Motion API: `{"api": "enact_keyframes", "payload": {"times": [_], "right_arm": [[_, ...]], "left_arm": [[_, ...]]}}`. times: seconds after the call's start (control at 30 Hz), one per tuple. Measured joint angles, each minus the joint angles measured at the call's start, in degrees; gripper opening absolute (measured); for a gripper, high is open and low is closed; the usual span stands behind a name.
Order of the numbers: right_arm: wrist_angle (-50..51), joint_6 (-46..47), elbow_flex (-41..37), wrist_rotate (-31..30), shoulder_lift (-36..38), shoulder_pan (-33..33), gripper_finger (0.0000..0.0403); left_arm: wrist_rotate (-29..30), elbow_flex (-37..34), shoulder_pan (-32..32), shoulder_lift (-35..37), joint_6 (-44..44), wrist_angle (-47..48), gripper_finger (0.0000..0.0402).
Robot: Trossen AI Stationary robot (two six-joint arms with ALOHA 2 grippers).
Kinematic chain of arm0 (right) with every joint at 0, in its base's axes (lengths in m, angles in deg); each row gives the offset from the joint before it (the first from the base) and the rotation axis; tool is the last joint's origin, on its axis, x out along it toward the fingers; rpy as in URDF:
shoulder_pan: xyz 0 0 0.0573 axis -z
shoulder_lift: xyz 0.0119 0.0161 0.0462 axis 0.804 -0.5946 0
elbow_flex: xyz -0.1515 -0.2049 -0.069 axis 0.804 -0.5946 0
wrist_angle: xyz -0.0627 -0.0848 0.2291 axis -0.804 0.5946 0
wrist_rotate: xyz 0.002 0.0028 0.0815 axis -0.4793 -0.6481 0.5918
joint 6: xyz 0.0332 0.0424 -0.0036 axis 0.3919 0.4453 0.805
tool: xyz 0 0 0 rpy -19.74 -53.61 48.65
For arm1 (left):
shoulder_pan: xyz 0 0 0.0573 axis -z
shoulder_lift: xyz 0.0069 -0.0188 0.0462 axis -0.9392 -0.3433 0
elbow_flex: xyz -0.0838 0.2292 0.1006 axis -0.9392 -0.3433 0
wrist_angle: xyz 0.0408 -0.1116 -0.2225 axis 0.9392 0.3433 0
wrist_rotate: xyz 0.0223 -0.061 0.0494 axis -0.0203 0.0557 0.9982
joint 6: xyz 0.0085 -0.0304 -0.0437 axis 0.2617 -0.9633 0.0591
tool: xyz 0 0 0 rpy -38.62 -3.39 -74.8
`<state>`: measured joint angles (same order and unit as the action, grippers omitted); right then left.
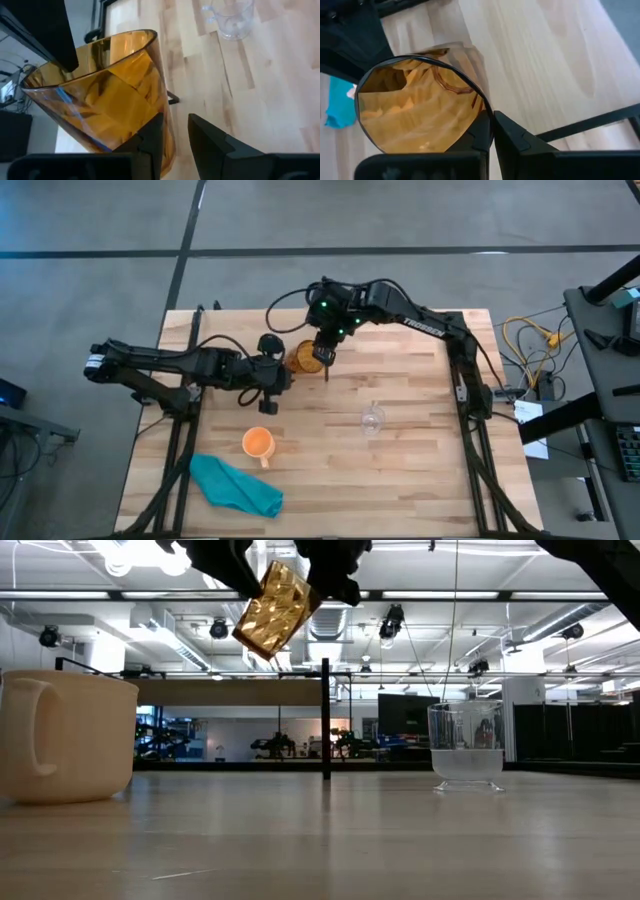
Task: Stack small to large cups/mugs on shelf
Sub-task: Put the brown glass on the shelf
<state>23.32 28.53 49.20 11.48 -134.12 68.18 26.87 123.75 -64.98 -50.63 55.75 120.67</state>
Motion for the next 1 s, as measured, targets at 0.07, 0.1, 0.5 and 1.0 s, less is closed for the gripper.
{"api": "enact_keyframes", "payload": {"times": [0.07,0.1,0.5,1.0], "right_arm": [[-0.61,-0.21,0.00,0.15,0.00,0.56,0.0009],[-0.57,-0.21,0.00,0.14,0.00,0.82,0.0009],[0.72,-1.34,0.00,0.10,-0.02,4.38,0.0009],[1.07,-5.43,-0.02,-0.75,-0.07,5.41,0.0009]], "left_arm": [[1.58,0.00,-0.24,0.02,0.02,0.00,0.0074],[2.64,0.00,-0.34,0.02,0.04,-0.04,0.0074],[11.35,2.77,-0.44,0.29,0.63,0.85,0.0074],[10.48,1.14,-7.78,0.44,-0.03,2.71,0.0074]]}}
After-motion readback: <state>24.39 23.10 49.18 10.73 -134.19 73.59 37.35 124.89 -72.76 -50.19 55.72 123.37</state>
